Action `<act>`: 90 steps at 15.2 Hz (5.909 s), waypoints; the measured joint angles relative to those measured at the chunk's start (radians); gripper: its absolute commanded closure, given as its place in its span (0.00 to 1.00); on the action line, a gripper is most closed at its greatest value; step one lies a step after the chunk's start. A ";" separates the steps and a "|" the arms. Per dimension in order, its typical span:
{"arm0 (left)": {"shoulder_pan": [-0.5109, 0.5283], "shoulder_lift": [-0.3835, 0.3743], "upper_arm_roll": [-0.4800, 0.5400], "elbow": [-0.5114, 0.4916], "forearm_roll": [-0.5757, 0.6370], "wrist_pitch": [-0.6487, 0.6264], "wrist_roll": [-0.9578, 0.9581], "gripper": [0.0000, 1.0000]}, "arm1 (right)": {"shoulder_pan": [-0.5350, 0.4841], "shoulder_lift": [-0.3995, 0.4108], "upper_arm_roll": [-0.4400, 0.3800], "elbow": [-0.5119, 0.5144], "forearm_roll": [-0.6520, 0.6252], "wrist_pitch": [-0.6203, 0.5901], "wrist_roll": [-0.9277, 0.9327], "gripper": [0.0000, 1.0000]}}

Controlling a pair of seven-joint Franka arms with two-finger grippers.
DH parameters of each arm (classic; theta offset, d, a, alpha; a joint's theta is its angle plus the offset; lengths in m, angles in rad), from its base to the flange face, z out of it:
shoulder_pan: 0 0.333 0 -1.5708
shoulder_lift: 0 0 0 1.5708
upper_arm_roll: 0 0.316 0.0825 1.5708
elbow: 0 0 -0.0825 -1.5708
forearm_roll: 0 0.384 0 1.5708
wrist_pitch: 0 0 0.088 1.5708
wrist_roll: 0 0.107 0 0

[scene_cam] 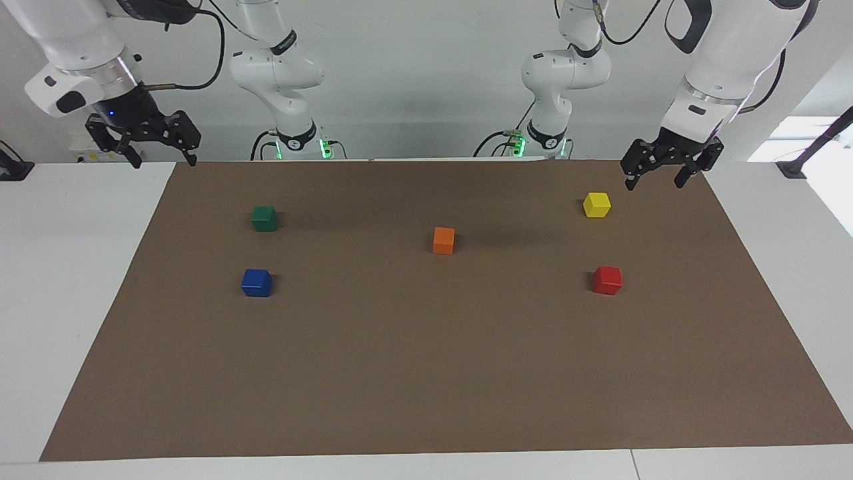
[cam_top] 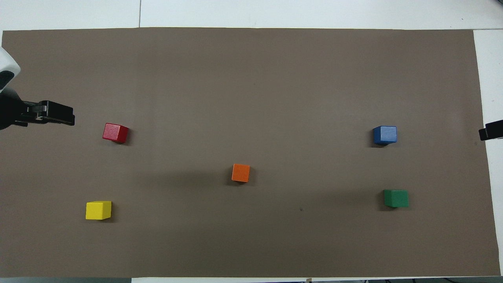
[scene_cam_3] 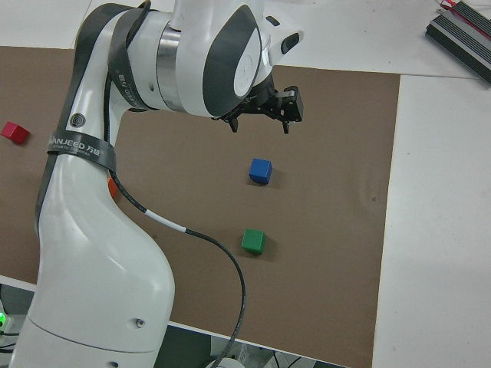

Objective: Transfer red block to right arm and stack on blue block

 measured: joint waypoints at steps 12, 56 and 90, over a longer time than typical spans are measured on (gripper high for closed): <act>0.004 -0.050 0.008 -0.219 0.000 0.232 0.000 0.00 | -0.001 0.000 -0.002 0.000 0.000 -0.001 -0.001 0.00; -0.394 -0.068 -0.067 -0.235 -0.699 0.270 -1.589 1.00 | 0.133 0.302 0.008 -0.730 2.032 -0.521 -0.720 0.00; -0.602 -0.091 -0.082 -0.380 -0.713 0.673 -1.924 0.00 | 0.248 0.478 0.081 -0.739 2.117 -0.696 -0.876 1.00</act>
